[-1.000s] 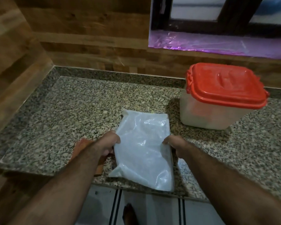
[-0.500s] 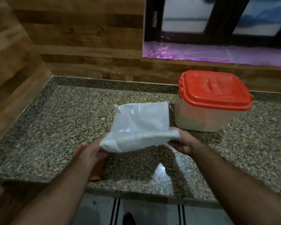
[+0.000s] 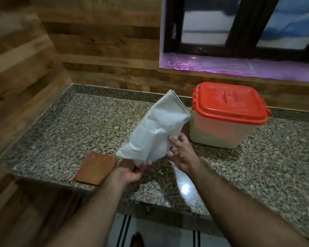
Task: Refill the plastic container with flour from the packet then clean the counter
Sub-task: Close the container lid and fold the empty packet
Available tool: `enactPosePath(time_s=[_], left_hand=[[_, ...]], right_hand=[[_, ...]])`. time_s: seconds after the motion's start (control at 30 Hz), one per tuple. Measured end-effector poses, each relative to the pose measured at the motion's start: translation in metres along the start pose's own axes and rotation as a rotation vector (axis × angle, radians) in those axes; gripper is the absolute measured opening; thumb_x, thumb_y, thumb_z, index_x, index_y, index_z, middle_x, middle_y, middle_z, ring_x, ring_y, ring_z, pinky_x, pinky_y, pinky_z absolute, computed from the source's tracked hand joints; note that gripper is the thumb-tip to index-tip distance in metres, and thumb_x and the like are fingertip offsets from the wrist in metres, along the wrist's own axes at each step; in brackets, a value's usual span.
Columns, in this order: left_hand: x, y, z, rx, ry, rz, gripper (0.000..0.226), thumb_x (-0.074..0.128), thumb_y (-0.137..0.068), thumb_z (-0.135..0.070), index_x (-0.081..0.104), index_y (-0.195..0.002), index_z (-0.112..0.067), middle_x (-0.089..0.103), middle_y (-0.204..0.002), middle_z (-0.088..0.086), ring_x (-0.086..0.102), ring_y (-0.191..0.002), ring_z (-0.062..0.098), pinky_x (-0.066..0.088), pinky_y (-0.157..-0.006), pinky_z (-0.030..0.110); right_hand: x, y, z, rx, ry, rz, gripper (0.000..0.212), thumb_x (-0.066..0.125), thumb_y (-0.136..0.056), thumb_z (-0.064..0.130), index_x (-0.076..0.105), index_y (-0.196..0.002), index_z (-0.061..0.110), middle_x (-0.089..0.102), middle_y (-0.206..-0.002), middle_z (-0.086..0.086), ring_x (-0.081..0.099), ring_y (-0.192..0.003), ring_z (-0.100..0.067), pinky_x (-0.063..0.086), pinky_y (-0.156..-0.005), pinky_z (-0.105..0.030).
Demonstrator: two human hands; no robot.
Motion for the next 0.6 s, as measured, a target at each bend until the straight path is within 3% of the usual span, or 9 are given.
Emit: enactPosePath(time_s=[0.1,0.13,0.23,0.33,0.43,0.5,0.6], left_hand=[[0.0,0.014,0.015,0.003,-0.088,0.037,0.026,0.055,-0.109,-0.018,0.059,-0.123,0.004,0.071,-0.103,0.036,0.076,-0.055,0.034,0.058,-0.042,0.027],[0.0,0.021,0.018,0.009,-0.092,0.047,0.031,0.056,-0.109,-0.02,0.059,-0.127,0.004,0.069,-0.107,0.036,0.076,-0.055,0.034,0.059,-0.043,0.028],[0.009,0.044,0.02,0.057,-0.081,0.091,0.039,0.072,-0.09,-0.019,0.063,-0.121,0.003,0.07,-0.103,0.033,0.074,-0.053,0.037,0.061,-0.042,0.035],[0.021,0.052,0.023,0.1,-0.121,0.106,0.046,0.077,-0.08,-0.016,0.065,-0.12,0.004,0.072,-0.094,0.033,0.073,-0.055,0.038,0.061,-0.044,0.034],[0.021,0.044,0.025,0.142,-0.151,0.1,0.031,0.067,-0.102,-0.011,0.065,-0.131,-0.001,0.076,-0.103,0.032,0.076,-0.064,0.04,0.064,-0.047,0.036],[0.02,0.039,0.029,0.145,-0.195,0.11,0.025,0.061,-0.107,-0.009,0.067,-0.131,-0.004,0.076,-0.114,0.028,0.078,-0.078,0.04,0.068,-0.061,0.044],[0.004,0.041,0.033,0.12,-0.31,0.071,0.027,0.051,-0.106,-0.002,0.07,-0.125,-0.003,0.078,-0.109,0.024,0.075,-0.093,0.038,0.066,-0.079,0.052]], right_hand=[[-0.007,0.003,-0.001,0.03,0.005,-0.021,0.039,0.079,-0.094,0.016,0.058,-0.127,0.015,0.065,-0.146,-0.018,0.067,-0.126,-0.035,0.047,-0.103,-0.076],[-0.006,0.005,-0.002,0.044,-0.005,0.01,0.041,0.082,-0.09,0.021,0.06,-0.124,0.015,0.063,-0.148,-0.017,0.066,-0.127,-0.036,0.049,-0.101,-0.075],[0.011,0.016,-0.012,0.108,-0.094,0.191,0.078,0.09,-0.078,0.03,0.057,-0.146,0.01,0.064,-0.148,-0.017,0.059,-0.137,-0.042,0.049,-0.101,-0.077],[0.025,0.022,-0.023,0.143,-0.209,0.196,0.09,0.097,-0.071,0.023,0.056,-0.149,0.006,0.066,-0.144,-0.021,0.061,-0.135,-0.044,0.049,-0.107,-0.072],[0.03,0.02,-0.023,0.093,-0.301,0.13,0.07,0.084,-0.084,0.013,0.055,-0.147,0.003,0.068,-0.14,-0.024,0.067,-0.126,-0.042,0.055,-0.104,-0.063],[0.031,0.017,-0.021,0.068,-0.28,0.089,0.062,0.079,-0.089,0.01,0.056,-0.146,0.001,0.071,-0.135,-0.023,0.072,-0.119,-0.039,0.059,-0.098,-0.058],[0.032,0.011,-0.02,0.057,-0.226,0.074,0.048,0.07,-0.098,0.004,0.057,-0.145,-0.001,0.072,-0.134,-0.024,0.07,-0.122,-0.042,0.054,-0.105,-0.064]])
Point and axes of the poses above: each hand's wrist, its own y-axis away from the middle knuckle, its own x-axis out of the palm, z = x × y, the point moved 8 cm from there along -y, towards the middle knuckle
